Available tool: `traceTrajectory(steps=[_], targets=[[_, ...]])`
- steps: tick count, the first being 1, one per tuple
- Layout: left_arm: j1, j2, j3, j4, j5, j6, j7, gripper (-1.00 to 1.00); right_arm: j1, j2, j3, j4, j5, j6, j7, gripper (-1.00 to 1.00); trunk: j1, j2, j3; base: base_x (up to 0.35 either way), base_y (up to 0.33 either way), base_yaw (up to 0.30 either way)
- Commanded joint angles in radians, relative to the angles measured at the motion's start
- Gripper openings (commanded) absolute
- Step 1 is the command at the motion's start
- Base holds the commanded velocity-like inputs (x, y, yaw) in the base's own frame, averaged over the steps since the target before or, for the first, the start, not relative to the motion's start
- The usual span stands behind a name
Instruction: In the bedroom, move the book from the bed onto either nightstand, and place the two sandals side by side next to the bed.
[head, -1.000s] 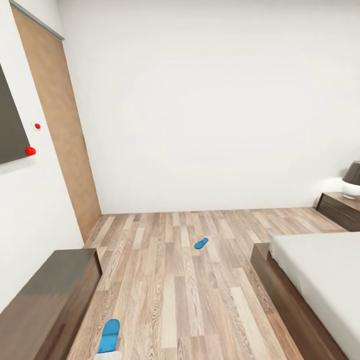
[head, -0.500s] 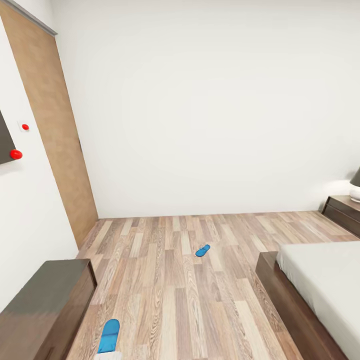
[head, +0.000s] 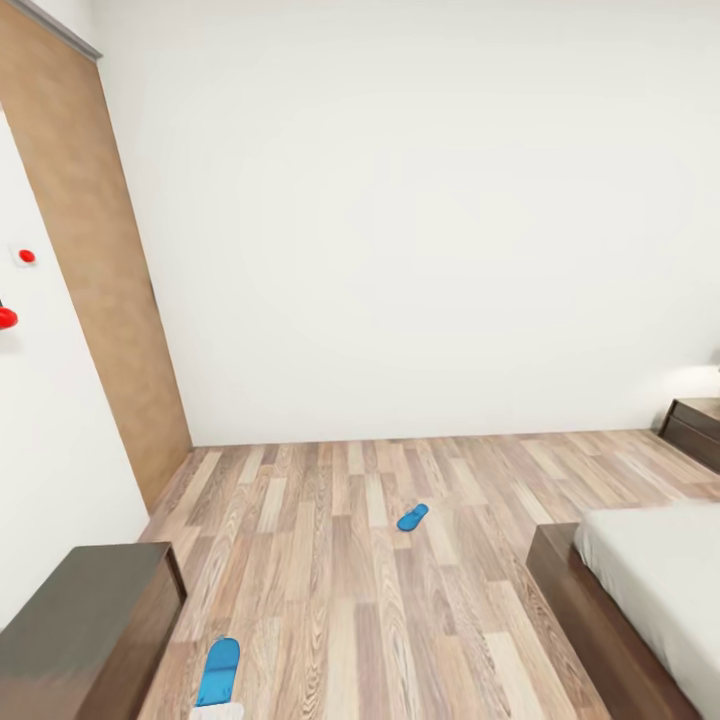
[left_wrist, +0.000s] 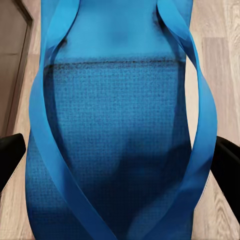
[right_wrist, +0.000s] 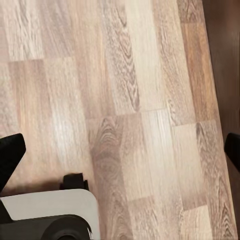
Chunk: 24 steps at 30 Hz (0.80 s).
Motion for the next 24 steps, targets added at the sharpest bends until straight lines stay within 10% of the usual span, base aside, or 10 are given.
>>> traceTrajectory(steps=[1, 24], targets=[[-0.001, 0.000, -0.009, 0.000, 0.007, -0.003, 0.004, -1.00, -0.001, 0.000, 0.004, 0.001, -0.004, -0.003, -0.004, 1.00, 0.001, -0.001, -0.001, 0.317, 0.101, 0.000], [-0.001, 0.000, -0.009, 0.000, 0.007, -0.003, 0.004, -1.00, -0.001, 0.000, 0.004, 0.001, -0.004, -0.003, -0.005, 1.00, 0.001, -0.001, -0.001, 0.317, 0.067, 0.000]])
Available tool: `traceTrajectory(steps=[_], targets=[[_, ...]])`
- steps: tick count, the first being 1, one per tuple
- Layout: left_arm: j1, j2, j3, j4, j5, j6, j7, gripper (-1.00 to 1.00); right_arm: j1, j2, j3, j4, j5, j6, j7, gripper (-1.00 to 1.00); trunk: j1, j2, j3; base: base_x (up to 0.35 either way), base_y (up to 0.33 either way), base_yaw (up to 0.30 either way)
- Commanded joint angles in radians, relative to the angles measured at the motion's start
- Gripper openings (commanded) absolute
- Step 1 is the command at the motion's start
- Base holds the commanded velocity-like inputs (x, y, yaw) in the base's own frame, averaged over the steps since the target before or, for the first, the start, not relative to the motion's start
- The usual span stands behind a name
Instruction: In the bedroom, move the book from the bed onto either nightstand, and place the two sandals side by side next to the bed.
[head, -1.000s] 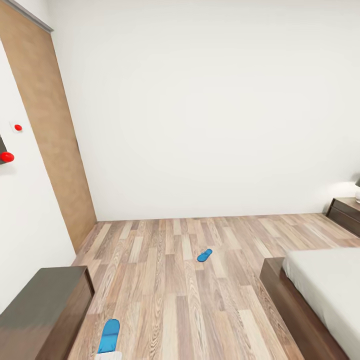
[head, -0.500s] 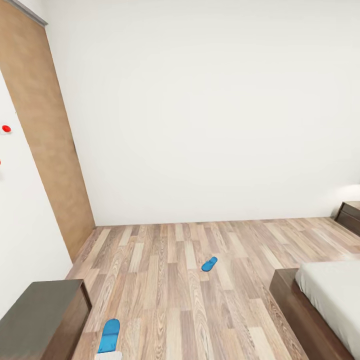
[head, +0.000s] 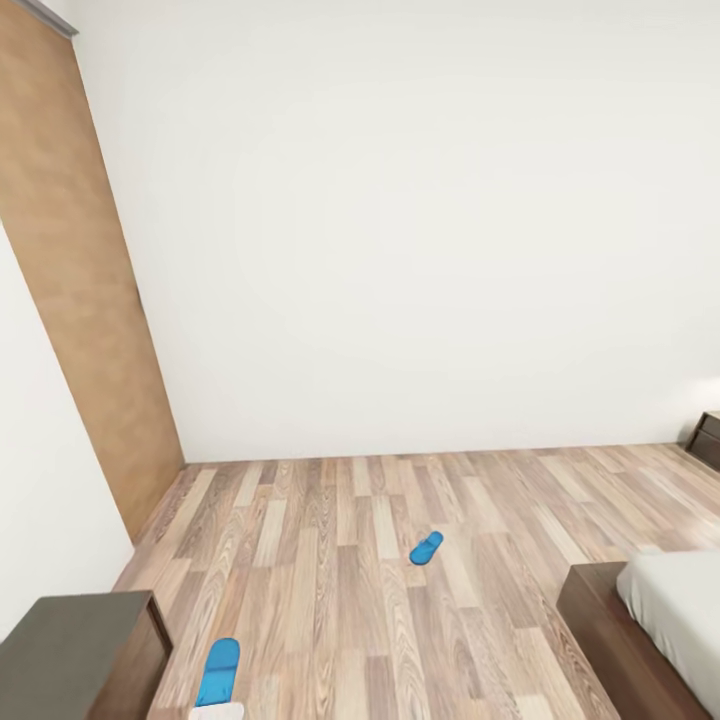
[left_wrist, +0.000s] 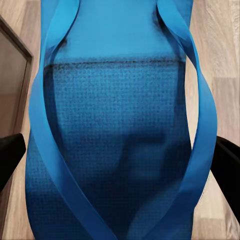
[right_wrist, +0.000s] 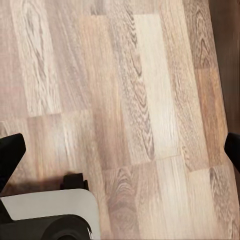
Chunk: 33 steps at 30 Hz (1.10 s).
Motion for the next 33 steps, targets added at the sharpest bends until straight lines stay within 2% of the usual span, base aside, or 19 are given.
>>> traceTrajectory(steps=[1, 33], targets=[[-0.001, 0.000, -0.009, 0.000, 0.008, -0.003, 0.004, -1.00, -0.001, 0.000, 0.004, 0.001, -0.004, -0.003, -0.004, 1.00, 0.001, -0.001, -0.001, 0.317, 0.095, 0.000], [-0.001, 0.001, -0.009, 0.001, 0.008, -0.003, 0.004, -1.00, -0.001, 0.000, 0.004, 0.001, -0.004, -0.003, -0.005, 1.00, 0.001, -0.001, -0.001, 0.315, 0.137, 0.000]])
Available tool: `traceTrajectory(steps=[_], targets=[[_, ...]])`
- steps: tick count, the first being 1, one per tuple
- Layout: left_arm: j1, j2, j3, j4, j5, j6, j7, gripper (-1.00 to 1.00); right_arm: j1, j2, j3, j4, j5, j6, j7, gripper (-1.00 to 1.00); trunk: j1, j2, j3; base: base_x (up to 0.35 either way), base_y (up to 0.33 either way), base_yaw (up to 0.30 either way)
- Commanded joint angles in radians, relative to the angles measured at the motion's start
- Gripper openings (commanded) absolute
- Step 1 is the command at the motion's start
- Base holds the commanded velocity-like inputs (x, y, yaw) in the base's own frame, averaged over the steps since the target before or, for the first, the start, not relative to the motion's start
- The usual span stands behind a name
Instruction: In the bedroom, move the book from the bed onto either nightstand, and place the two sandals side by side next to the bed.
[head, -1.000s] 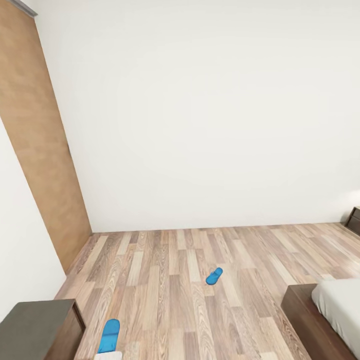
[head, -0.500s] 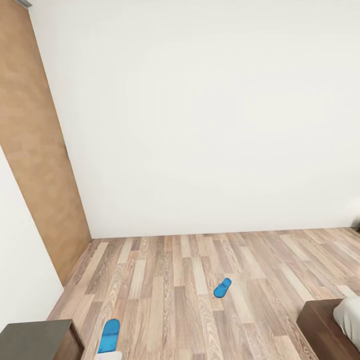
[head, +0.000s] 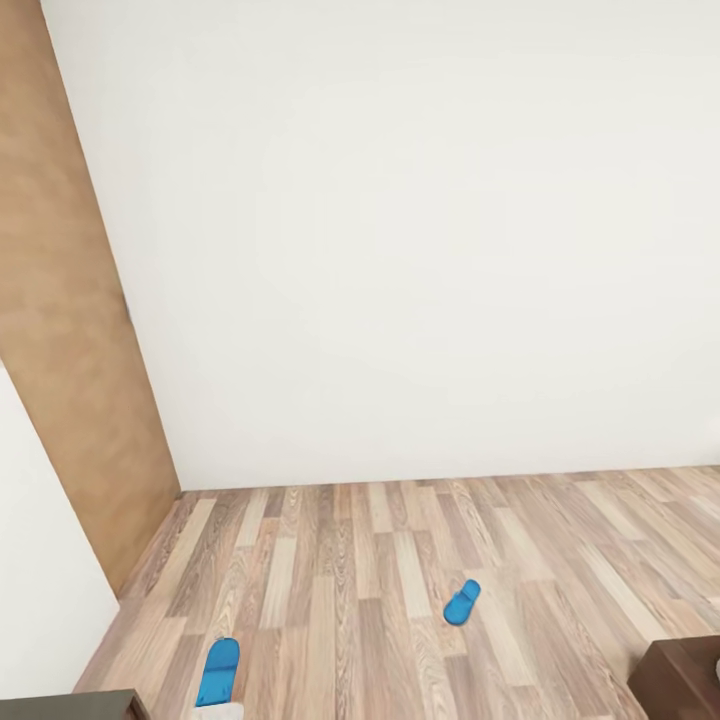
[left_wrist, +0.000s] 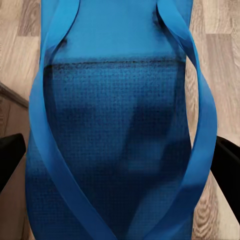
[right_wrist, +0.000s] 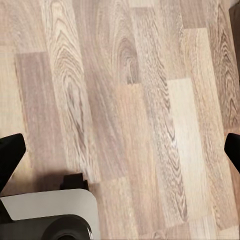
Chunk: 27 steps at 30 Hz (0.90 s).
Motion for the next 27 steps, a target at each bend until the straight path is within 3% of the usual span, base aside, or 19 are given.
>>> traceTrajectory(steps=[1, 12, 27], targets=[[-0.001, 0.000, -0.009, 0.000, 0.008, -0.003, 0.004, -1.00, -0.001, 0.000, 0.004, 0.001, -0.004, -0.003, -0.004, 1.00, 0.001, -0.001, -0.001, 0.314, 0.160, 0.000], [-0.001, 0.000, -0.009, 0.000, 0.007, -0.003, 0.004, -1.00, -0.001, 0.000, 0.004, 0.001, -0.004, -0.003, -0.004, 1.00, 0.001, -0.001, -0.001, 0.314, 0.156, -0.028], [-0.001, 0.000, -0.009, 0.000, 0.007, -0.003, 0.004, -1.00, 0.000, 0.000, 0.004, 0.001, -0.004, -0.003, -0.005, 1.00, 0.001, -0.001, -0.001, 0.314, 0.148, -0.186]])
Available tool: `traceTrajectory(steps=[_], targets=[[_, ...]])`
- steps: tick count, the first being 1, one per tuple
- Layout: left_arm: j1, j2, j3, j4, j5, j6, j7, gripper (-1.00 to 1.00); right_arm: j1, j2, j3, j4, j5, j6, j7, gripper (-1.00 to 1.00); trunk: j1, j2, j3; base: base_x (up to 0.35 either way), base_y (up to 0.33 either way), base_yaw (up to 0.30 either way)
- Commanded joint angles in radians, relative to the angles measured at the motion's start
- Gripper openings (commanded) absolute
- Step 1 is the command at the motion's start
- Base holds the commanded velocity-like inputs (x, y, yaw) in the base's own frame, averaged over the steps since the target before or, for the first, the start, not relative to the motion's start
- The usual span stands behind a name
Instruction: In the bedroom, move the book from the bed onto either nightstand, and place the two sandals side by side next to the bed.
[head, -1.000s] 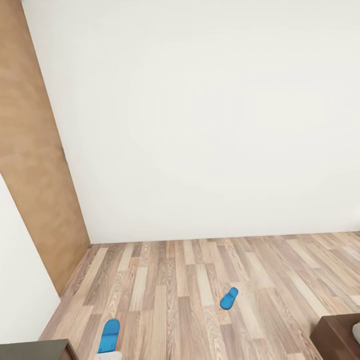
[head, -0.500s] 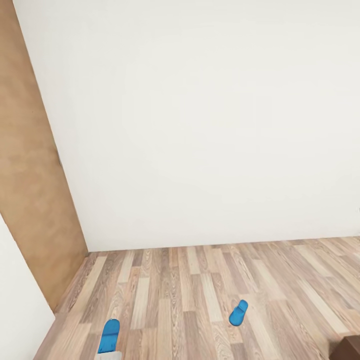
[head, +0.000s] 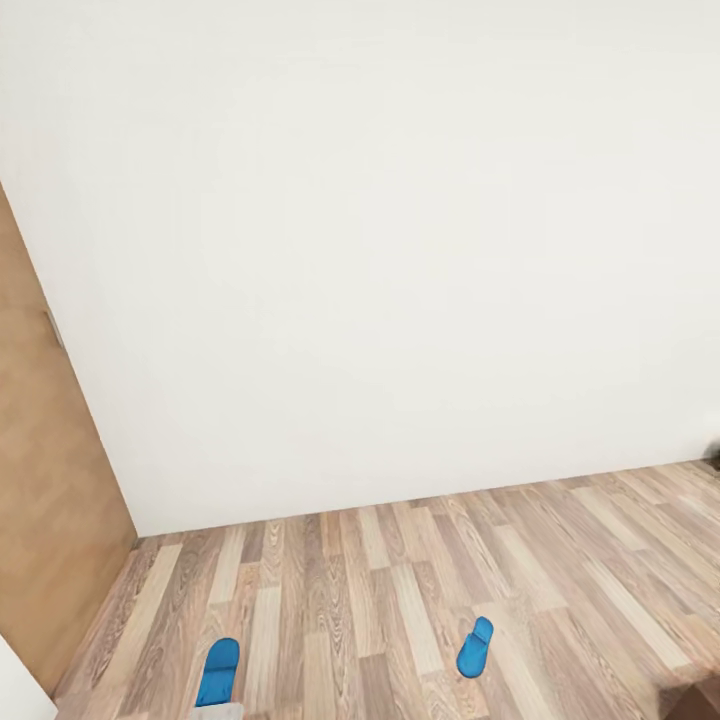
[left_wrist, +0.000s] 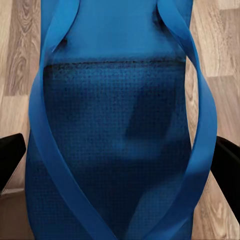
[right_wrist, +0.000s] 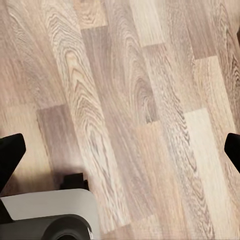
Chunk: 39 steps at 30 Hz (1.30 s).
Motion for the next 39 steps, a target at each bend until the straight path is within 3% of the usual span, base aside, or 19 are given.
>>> traceTrajectory(steps=[1, 12, 24, 39], targets=[[-0.001, 0.000, -0.009, 0.000, 0.008, -0.003, 0.004, -1.00, -0.001, 0.000, 0.004, 0.001, -0.004, -0.003, -0.004, 1.00, 0.001, -0.001, -0.001, 0.313, 0.162, -0.051], [-0.001, 0.001, -0.009, 0.000, 0.008, -0.003, 0.004, -1.00, -0.001, 0.000, 0.004, 0.001, -0.004, -0.003, -0.004, 1.00, 0.001, -0.001, -0.001, 0.307, 0.182, -0.039], [-0.001, 0.001, -0.009, 0.000, 0.007, -0.003, 0.004, -1.00, -0.001, 0.000, 0.004, 0.001, -0.004, -0.003, -0.003, 1.00, 0.001, -0.001, -0.001, 0.304, 0.164, -0.181], [-0.001, 0.000, -0.010, -0.001, 0.007, -0.003, 0.004, -1.00, -0.001, 0.000, 0.004, 0.001, -0.004, -0.003, -0.004, 1.00, 0.001, -0.001, -0.001, 0.191, -0.034, -0.114]])
